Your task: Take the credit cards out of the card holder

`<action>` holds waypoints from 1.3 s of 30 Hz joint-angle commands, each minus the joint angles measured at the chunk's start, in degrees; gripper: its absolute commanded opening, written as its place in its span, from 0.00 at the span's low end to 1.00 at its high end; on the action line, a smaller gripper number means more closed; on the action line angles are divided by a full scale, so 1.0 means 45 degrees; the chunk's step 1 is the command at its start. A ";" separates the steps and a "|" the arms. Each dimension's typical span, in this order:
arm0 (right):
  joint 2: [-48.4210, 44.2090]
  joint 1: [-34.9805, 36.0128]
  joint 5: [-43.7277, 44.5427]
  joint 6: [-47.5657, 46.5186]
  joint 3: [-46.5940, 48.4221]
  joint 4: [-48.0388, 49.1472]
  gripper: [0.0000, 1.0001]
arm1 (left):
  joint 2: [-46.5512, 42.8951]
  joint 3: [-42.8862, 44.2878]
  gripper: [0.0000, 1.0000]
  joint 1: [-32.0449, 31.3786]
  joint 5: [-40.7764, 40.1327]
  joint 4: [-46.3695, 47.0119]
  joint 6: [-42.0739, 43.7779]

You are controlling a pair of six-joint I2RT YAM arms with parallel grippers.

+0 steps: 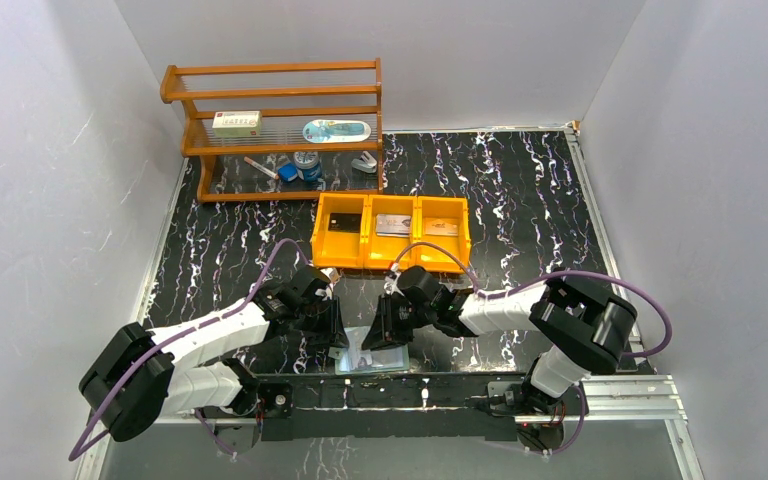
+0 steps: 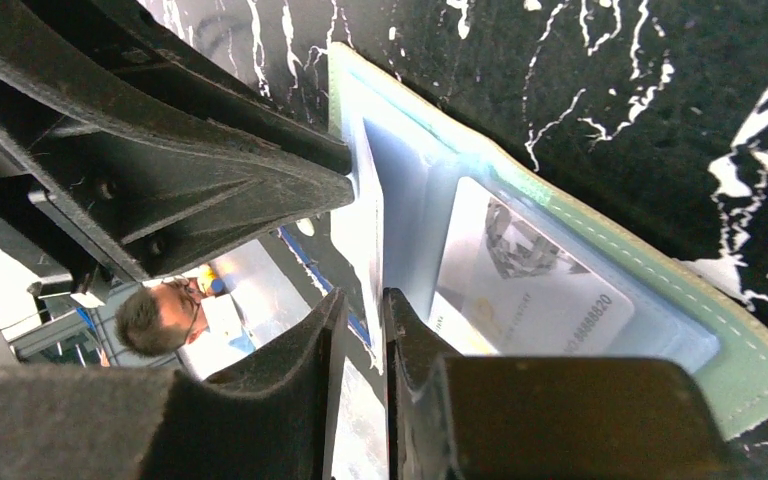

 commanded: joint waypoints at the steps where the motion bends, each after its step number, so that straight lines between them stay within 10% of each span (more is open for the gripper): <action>1: 0.0055 -0.0026 -0.0523 0.0130 -0.0098 0.0897 0.27 | 0.0275 -0.0301 0.18 -0.0040 -0.0309 -0.0810 0.0287; 39: -0.1347 -0.0783 -0.1036 -0.0377 -0.0951 0.0376 0.11 | 0.0339 0.0058 0.17 -0.0038 -0.0499 -0.1165 0.0450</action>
